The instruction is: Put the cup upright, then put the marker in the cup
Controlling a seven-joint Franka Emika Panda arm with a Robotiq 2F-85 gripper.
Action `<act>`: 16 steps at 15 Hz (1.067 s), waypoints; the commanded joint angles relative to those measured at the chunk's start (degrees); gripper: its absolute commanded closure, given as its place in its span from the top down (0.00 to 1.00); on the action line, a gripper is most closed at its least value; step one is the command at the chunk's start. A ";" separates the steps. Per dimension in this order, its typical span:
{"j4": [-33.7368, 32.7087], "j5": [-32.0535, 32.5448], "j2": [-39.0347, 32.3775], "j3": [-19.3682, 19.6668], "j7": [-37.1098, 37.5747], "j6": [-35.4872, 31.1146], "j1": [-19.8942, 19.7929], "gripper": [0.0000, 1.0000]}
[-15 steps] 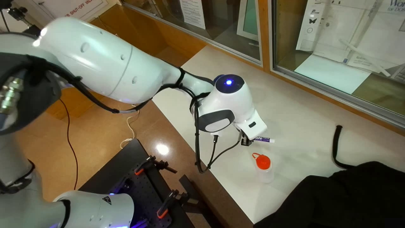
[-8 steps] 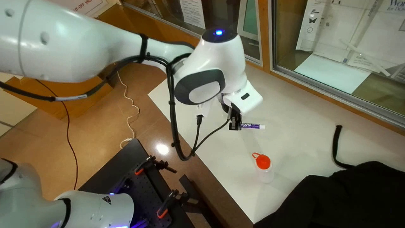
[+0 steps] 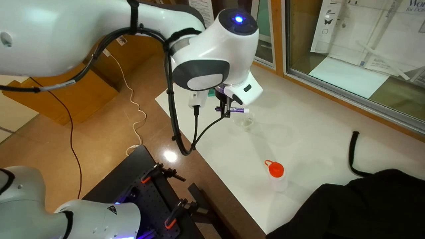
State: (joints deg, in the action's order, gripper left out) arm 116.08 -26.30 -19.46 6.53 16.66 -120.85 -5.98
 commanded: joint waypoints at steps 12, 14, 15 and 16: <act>-6.37 -15.58 -8.75 -0.38 6.06 11.94 -5.64 0.05; -8.46 -18.95 -11.19 -0.09 6.95 15.46 -7.11 0.05; -9.61 -20.77 -12.56 -0.08 6.75 17.60 -7.98 0.05; -10.90 -22.80 -14.04 -0.10 6.68 19.76 -8.87 0.05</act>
State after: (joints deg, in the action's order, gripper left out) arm 110.12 -44.47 -29.29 6.17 21.70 -107.71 -12.75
